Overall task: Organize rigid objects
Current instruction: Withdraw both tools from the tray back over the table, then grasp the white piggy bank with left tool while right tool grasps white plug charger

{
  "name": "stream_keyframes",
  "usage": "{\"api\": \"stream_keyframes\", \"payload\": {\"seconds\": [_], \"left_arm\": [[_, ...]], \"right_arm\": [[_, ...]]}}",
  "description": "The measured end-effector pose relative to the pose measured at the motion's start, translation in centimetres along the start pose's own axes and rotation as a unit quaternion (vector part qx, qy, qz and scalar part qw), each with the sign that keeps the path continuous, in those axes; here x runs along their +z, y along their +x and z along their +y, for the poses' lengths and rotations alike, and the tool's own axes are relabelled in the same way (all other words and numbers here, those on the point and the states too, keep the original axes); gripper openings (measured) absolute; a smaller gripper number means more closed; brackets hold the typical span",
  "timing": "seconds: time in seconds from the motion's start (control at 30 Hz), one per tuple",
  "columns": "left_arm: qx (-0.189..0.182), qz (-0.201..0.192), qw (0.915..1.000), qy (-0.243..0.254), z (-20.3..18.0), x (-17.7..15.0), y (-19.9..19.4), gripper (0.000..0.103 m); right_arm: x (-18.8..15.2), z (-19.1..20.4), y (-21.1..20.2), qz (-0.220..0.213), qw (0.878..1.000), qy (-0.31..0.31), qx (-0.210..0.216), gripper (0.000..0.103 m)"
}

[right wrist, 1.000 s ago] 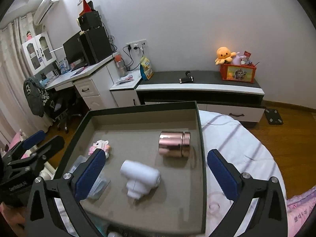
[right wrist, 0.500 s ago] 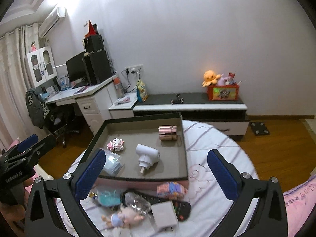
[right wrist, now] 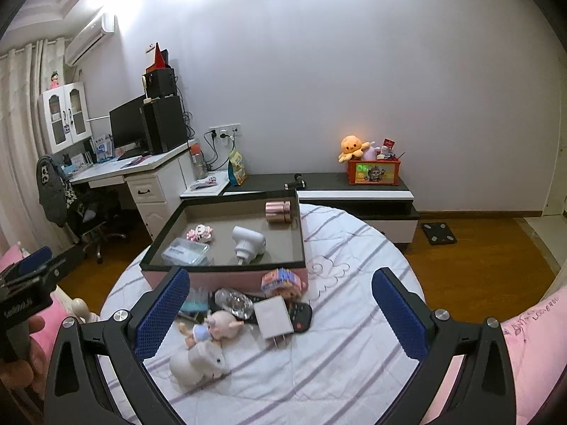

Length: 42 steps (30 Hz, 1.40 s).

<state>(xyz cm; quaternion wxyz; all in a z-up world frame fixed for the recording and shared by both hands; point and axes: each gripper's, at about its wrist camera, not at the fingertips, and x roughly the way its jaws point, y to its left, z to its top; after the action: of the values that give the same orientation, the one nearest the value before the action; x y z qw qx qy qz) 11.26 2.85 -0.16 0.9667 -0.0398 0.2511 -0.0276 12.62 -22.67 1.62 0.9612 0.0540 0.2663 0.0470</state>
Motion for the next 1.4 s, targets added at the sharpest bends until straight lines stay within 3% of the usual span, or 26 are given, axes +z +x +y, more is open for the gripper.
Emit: {"api": "stream_keyframes", "payload": {"seconds": [0.27,0.93,1.4], "left_arm": [[-0.005,-0.008,1.0000,-0.002,-0.2,-1.1,-2.0,0.103],[-0.009,0.004,0.9999,-0.012,-0.1,-2.2,-2.1,0.103],[-0.030,0.089,0.9953,-0.023,-2.8,-6.4,2.6,0.103]], "right_arm": [[-1.1,0.4,-1.4,-0.002,1.000,-0.001,0.003,0.103],[-1.4,0.6,-1.9,0.001,1.000,-0.003,0.002,0.103],[-4.2,-1.5,2.9,0.076,0.997,0.004,-0.007,0.103]]}}
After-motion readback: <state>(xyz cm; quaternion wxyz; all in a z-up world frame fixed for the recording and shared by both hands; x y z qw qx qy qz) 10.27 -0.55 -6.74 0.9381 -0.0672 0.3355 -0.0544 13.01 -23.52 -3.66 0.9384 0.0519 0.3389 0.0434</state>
